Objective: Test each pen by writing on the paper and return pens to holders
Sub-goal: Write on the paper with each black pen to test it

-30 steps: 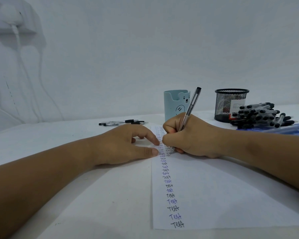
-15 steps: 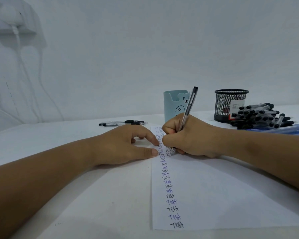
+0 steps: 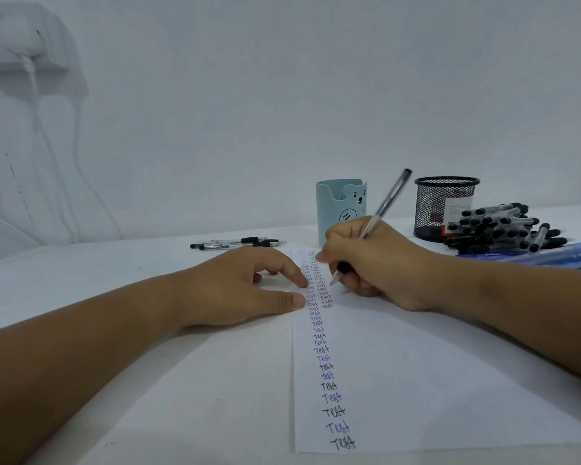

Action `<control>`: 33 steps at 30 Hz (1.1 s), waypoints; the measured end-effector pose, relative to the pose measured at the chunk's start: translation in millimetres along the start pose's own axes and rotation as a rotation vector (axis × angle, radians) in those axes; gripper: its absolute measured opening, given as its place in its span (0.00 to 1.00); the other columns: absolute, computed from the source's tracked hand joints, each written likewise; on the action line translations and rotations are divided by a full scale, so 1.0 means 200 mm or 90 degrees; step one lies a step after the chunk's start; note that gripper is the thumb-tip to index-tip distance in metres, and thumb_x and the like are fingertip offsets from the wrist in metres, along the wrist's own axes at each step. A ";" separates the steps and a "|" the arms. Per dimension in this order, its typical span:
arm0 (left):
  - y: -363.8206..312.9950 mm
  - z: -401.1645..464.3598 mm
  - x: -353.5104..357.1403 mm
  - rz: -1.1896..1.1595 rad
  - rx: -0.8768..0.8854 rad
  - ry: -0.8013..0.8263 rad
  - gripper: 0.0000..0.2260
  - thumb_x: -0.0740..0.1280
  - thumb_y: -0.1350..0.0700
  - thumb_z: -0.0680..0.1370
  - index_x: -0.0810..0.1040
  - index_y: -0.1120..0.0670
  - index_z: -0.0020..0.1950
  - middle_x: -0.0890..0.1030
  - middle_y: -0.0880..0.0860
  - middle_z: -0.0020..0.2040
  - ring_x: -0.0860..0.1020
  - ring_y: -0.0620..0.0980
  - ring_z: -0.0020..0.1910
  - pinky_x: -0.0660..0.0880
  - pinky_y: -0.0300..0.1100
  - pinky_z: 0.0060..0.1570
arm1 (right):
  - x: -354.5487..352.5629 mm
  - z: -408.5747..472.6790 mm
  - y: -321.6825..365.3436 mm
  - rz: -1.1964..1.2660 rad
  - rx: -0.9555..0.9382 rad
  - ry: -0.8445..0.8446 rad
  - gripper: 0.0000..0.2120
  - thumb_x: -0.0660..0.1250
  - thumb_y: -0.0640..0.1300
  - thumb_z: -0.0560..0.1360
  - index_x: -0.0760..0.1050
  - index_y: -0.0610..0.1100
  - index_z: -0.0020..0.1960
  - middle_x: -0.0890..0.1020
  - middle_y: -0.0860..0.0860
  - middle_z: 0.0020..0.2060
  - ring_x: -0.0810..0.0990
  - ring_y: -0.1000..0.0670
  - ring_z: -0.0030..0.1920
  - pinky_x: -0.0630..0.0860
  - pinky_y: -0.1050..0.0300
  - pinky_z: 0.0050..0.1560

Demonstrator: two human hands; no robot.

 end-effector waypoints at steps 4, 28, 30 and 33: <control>0.00 0.00 0.00 -0.009 0.004 -0.002 0.10 0.74 0.43 0.74 0.83 0.37 0.55 0.78 0.35 0.61 0.72 0.35 0.66 0.68 0.41 0.70 | -0.06 0.02 0.00 0.120 0.021 -0.037 0.20 0.64 0.41 0.77 0.66 0.45 0.27 0.71 0.48 0.28 0.67 0.47 0.27 0.61 0.58 0.28; 0.01 0.00 0.01 -0.024 -0.051 -0.068 0.08 0.73 0.46 0.75 0.82 0.36 0.53 0.79 0.34 0.60 0.72 0.33 0.64 0.68 0.42 0.69 | -0.16 0.06 0.09 -0.078 -0.052 -0.070 0.16 0.62 0.57 0.81 0.83 0.48 0.54 0.71 0.50 0.35 0.70 0.50 0.33 0.69 0.60 0.35; 0.01 0.00 0.01 -0.022 -0.055 -0.113 0.08 0.73 0.46 0.75 0.82 0.35 0.52 0.78 0.34 0.60 0.72 0.31 0.62 0.68 0.40 0.68 | -0.22 0.08 0.13 -0.133 -0.077 -0.073 0.17 0.65 0.54 0.81 0.81 0.41 0.57 0.71 0.49 0.35 0.70 0.50 0.36 0.68 0.56 0.41; -0.02 -0.01 0.00 -0.017 -0.030 -0.169 0.08 0.72 0.48 0.76 0.81 0.34 0.51 0.78 0.30 0.57 0.71 0.28 0.60 0.68 0.33 0.61 | -0.38 0.08 0.22 -0.159 -0.121 -0.093 0.09 0.67 0.44 0.81 0.76 0.44 0.60 0.80 0.50 0.34 0.76 0.52 0.35 0.72 0.57 0.37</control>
Point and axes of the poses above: each hand's wrist, its own z-axis towards the middle knuckle, its own x-axis out of the palm, y = z × x, the point moved 6 cm from there along z, towards the middle knuckle
